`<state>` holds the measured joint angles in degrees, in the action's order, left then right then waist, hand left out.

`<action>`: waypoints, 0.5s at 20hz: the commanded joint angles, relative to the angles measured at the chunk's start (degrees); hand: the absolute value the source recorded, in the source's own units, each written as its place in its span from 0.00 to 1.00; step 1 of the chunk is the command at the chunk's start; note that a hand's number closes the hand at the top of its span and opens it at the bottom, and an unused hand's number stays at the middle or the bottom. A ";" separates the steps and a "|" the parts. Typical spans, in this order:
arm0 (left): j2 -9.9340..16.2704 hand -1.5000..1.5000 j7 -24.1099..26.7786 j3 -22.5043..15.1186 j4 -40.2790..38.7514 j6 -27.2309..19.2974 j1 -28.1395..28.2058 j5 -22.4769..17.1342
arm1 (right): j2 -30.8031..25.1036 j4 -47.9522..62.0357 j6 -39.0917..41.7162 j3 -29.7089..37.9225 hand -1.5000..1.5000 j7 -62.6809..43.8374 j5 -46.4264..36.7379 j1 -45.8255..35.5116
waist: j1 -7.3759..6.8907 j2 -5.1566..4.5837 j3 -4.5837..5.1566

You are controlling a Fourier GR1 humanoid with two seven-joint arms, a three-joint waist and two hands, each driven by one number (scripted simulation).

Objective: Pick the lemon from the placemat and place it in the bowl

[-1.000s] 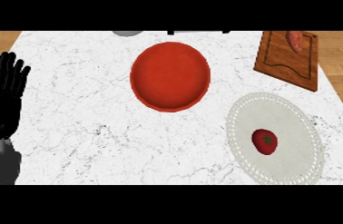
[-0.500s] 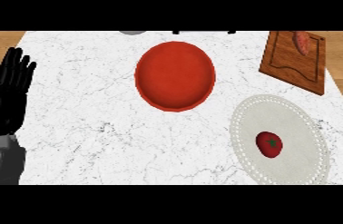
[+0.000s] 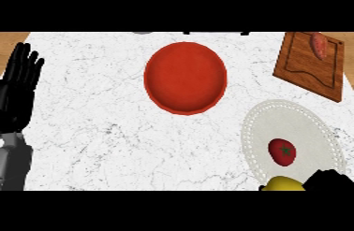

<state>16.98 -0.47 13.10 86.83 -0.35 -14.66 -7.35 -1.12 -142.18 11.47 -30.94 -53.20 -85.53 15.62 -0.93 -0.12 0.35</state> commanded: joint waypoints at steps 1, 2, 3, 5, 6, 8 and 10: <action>-0.93 0.50 -0.71 -1.36 0.90 -0.59 -0.30 0.78 | 1.07 -4.31 6.72 -6.03 1.00 -11.67 0.64 -12.15 | -0.91 -0.13 -0.02; -0.72 0.50 2.13 -0.51 -0.72 0.41 0.56 0.41 | 1.08 -0.42 5.73 -3.04 1.00 -12.84 2.86 -17.73 | -1.50 -0.53 -0.03; -1.81 0.50 4.02 -0.80 -2.94 0.40 -0.02 0.47 | 1.09 0.76 6.81 -2.80 1.00 -14.58 4.38 -21.04 | -0.82 -0.54 -0.07; 1.16 0.50 0.43 0.67 -1.01 2.19 -1.47 -1.50 | 1.10 5.13 6.96 -2.45 1.00 -19.21 5.16 -26.35 | -1.68 -0.38 -0.06; -0.06 0.50 1.27 -0.66 -2.05 0.10 -1.14 1.17 | 1.10 6.29 6.90 -3.63 1.00 -21.65 6.09 -28.35 | -1.25 -0.35 -0.06; 0.02 0.50 0.78 0.12 -1.75 0.56 -1.66 -0.24 | 1.10 11.56 6.90 1.03 1.00 -21.59 11.16 -33.08 | -1.58 -0.48 -0.12; -1.01 0.50 0.02 -1.13 -0.95 -0.23 -1.99 0.46 | 1.11 14.38 7.59 3.29 1.00 -22.64 14.91 -37.12 | -2.01 -0.47 -0.10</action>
<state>16.69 0.21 12.60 85.72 0.18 -15.87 -7.28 -0.40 -133.01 14.90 -29.81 -63.50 -76.72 -12.09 -2.46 -0.52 0.27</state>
